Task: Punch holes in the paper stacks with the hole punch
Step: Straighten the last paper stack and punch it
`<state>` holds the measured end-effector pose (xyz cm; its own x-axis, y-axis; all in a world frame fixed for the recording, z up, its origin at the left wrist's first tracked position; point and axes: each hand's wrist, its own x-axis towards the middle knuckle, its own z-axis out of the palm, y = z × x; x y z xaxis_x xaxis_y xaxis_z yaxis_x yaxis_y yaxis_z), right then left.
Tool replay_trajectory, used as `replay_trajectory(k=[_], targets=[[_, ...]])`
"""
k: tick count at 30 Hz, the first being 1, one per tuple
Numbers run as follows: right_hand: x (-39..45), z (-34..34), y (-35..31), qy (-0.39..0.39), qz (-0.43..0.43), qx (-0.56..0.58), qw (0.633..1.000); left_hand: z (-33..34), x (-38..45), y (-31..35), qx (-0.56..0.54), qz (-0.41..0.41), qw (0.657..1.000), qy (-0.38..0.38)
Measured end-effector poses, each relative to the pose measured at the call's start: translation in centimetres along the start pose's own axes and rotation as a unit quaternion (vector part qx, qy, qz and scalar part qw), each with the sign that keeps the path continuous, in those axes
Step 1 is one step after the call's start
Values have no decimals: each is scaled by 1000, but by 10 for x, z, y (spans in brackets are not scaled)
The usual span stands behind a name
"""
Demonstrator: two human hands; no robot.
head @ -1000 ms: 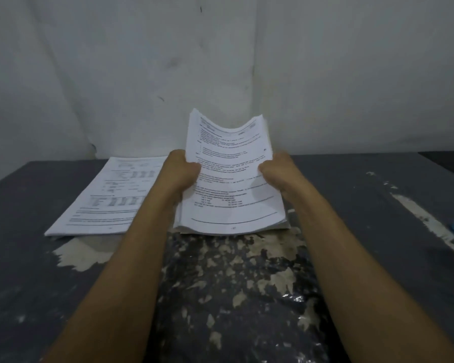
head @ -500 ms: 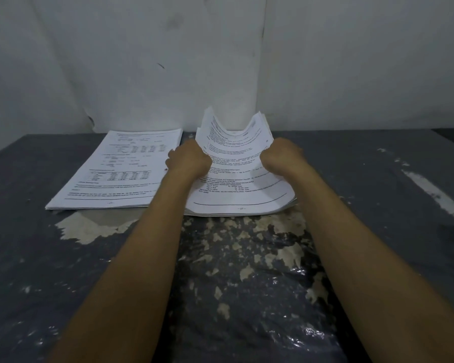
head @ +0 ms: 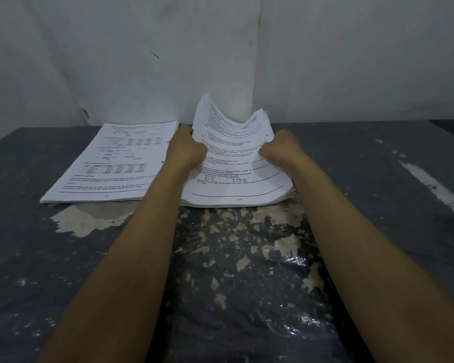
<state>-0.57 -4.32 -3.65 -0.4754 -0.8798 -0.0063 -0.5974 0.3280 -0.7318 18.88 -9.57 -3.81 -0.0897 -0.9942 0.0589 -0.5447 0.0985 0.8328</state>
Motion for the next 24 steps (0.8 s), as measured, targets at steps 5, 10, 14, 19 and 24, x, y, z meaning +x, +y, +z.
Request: replay_trajectory(k=[5, 10, 14, 19, 24], targets=[[5, -8, 2, 0, 13, 73, 997, -7, -2, 4, -200, 11, 980, 22], [7, -25, 1, -20, 11, 301, 953, -11, -6, 15, -256, 101, 959, 61], [6, -42, -10, 54, -48, 375, 924, -19, -11, 32, -277, 178, 941, 77], [-9, -47, -28, 129, -170, 335, 918, -28, -14, 42, -224, 241, 936, 129], [-19, -55, -49, 164, -219, 332, 903, -38, -13, 47, -243, 254, 926, 134]])
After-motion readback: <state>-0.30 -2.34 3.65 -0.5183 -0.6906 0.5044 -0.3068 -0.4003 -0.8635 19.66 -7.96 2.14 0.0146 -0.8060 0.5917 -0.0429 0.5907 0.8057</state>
